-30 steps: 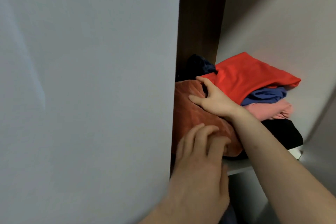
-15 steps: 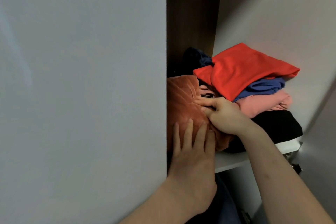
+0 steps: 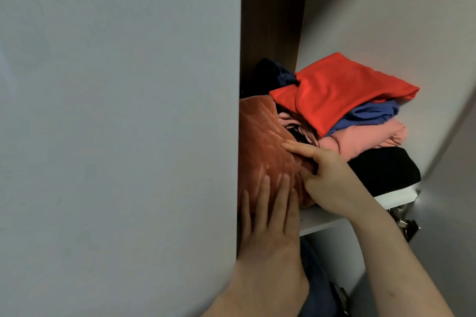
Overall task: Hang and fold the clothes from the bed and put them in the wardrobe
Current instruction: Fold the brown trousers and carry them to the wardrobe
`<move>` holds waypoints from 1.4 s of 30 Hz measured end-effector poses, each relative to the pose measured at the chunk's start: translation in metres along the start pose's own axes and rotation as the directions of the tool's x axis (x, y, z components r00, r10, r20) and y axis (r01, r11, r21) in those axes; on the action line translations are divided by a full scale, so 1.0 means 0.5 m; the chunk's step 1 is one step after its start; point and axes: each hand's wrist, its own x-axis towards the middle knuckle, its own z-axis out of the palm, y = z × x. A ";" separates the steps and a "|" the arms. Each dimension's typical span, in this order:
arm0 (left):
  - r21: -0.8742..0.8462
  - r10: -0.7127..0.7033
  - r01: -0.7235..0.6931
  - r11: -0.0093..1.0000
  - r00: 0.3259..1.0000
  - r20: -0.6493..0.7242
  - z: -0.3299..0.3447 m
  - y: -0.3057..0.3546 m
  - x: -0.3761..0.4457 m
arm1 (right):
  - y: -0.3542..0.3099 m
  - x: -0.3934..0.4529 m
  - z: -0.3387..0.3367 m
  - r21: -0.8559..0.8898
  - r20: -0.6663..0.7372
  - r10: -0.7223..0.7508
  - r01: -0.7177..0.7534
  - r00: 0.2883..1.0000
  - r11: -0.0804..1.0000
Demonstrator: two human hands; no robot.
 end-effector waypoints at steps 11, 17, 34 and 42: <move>0.020 -0.032 0.030 0.999 0.995 0.090 -0.009 -0.007 0.030 | 0.011 -0.027 0.023 -0.103 -0.144 -0.082 0.067 0.986 0.992; -0.008 -0.037 0.038 0.999 0.992 0.123 -0.022 -0.017 0.049 | 0.041 -0.077 0.038 -0.064 -0.271 -0.044 0.028 0.961 0.998; -0.026 0.095 -0.092 0.995 0.980 0.177 -0.028 -0.023 0.013 | -0.024 -0.237 0.037 0.023 -0.380 0.174 -0.179 0.909 0.984; -0.411 0.428 -0.375 0.831 0.903 0.041 -0.055 -0.058 -0.065 | -0.120 -0.368 0.027 -0.052 -0.579 0.228 -0.315 0.783 0.948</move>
